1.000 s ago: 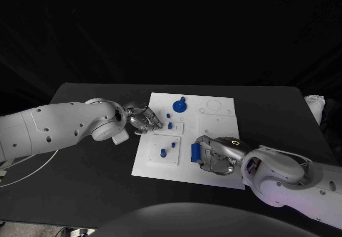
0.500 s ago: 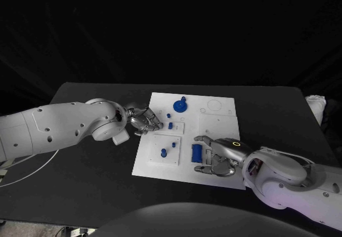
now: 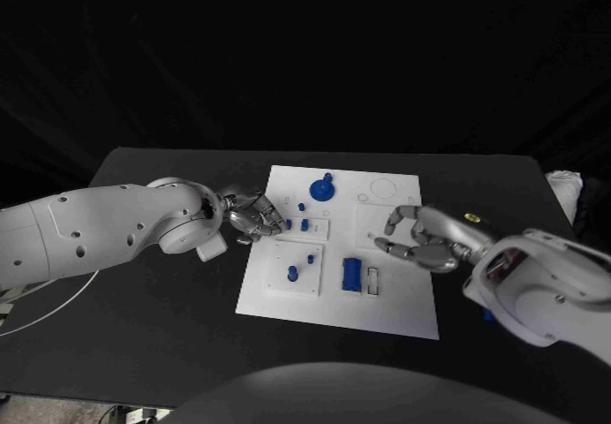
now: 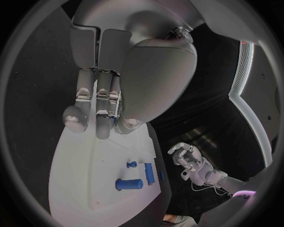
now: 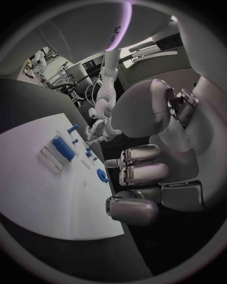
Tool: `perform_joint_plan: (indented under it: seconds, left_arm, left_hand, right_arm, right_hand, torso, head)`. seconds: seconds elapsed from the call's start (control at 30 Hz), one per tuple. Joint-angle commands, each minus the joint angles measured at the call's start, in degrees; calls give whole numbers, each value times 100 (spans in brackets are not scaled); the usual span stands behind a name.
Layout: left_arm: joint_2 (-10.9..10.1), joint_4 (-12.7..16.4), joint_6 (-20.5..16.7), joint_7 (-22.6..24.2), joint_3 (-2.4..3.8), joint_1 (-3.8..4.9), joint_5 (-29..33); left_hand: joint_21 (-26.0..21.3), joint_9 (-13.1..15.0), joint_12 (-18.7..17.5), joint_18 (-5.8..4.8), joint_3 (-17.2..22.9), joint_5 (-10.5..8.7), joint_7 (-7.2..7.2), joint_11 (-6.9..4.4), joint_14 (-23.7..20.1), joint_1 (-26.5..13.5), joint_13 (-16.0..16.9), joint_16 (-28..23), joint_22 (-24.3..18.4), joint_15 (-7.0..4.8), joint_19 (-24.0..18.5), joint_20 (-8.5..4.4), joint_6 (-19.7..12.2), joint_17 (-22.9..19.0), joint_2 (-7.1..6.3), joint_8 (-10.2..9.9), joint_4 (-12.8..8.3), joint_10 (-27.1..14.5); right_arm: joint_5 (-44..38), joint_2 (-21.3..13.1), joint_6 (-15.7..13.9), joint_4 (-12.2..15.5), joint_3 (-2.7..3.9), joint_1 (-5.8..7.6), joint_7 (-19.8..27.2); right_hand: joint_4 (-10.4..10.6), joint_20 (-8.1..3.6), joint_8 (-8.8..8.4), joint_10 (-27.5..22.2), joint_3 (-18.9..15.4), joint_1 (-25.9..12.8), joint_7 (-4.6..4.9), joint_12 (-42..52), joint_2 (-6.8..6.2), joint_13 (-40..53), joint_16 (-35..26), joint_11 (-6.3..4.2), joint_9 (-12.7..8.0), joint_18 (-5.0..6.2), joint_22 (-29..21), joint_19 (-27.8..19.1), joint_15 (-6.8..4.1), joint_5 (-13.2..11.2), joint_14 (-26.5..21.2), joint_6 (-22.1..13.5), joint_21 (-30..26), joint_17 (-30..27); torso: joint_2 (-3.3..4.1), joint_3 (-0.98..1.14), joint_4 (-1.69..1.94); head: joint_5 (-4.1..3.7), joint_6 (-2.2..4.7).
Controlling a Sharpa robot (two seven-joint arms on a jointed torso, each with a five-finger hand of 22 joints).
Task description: Assemble the parts on the task board
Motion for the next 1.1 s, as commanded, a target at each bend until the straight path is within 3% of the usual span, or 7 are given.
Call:
perform_joint_plan:
  seconds: [0.03,0.07,0.13,0.3,0.43,0.67,1.1]
  left_arm:
    - [-38,82,-23,44,4,4,-37]
    - [-52,100,-39,53,4,4,-43]
    - [-70,128,-79,73,4,6,-50]
    - [-89,164,-132,69,5,13,-57]
    - [-81,174,-146,54,5,17,-59]
    - [-77,194,-154,35,5,19,-60]
    - [-116,242,-212,32,5,20,-63]
  left_hand:
    - [-26,7,37,115,24,3,38,-5,-49,-15,-1,19,613,4,-39,-14,19,-8,22,19,11,35]
    - [-37,8,41,117,22,3,43,-3,-51,-18,0,20,610,5,-45,-13,23,-10,18,22,11,40]
    - [-37,10,85,118,15,2,58,-13,-52,-24,15,27,609,1,-44,-11,31,-18,14,30,7,101]
    - [-39,13,187,124,-1,2,67,-47,-49,-25,52,38,607,-20,-41,-22,43,-33,2,41,-2,213]
    - [83,11,558,108,-60,-10,53,-155,4,1,224,88,638,-93,32,-71,47,-43,-7,45,-30,500]
    - [269,-15,1885,61,-151,16,1,-269,34,79,1059,311,685,-190,158,-171,37,7,8,30,0,42]
    - [299,-16,2575,62,-91,21,-14,-301,8,65,1541,409,691,-208,172,-196,37,34,-36,45,11,-214]
  right_arm:
    - [1301,-192,935,21,-3,377,-632]
    - [1455,-262,1354,9,-3,522,-919]
    - [1678,-374,2053,-47,-4,784,-1421]
    - [1656,-569,2986,-183,-5,1099,-2008]
    - [1051,-713,3435,-252,-6,1192,-2244]
    - [601,-936,3704,-347,-7,1189,-2375]
    - [562,-1409,3903,-422,-8,855,-2445]
  right_hand:
    - [-143,-74,168,601,80,299,-126,22,-146,1509,20,-101,138,-50,1004,61,-91,-83,601,541,136,1508]
    - [-221,-112,93,601,108,420,-170,22,-211,1509,20,-127,133,-38,986,44,-128,-202,601,723,84,1508]
    - [-287,-170,-316,601,161,533,-194,22,-268,1509,20,-133,18,-31,973,44,-133,-363,601,1110,56,1508]
    - [-322,-200,-968,601,261,556,-246,22,-268,1509,20,-177,-140,-95,1051,185,-192,-262,601,1678,343,1508]
    - [-512,-210,-1402,601,232,673,-248,22,-350,1509,20,-173,-178,-124,1087,244,-198,-1040,601,1968,477,1508]
    - [-365,-210,-1839,601,32,319,-255,22,-195,1509,20,-181,-135,-128,1092,255,-208,-1670,601,2269,500,1508]
    - [-338,-199,-2643,601,-145,44,-230,22,-24,1509,20,-158,-393,-105,1061,222,-188,-1778,601,2671,391,1508]
  torso:
    - [-5,-2,8]
    - [-3,-4,1]
    - [2,-6,3]
    - [-16,-29,-6]
    - [-9,-19,-12]
    - [-6,-19,-6]
    - [-18,-23,-8]
  head:
    - [-28,0]
    - [-35,0]
    - [-76,0]
    - [-204,0]
    - [-281,0]
    - [-376,0]
    - [-472,0]
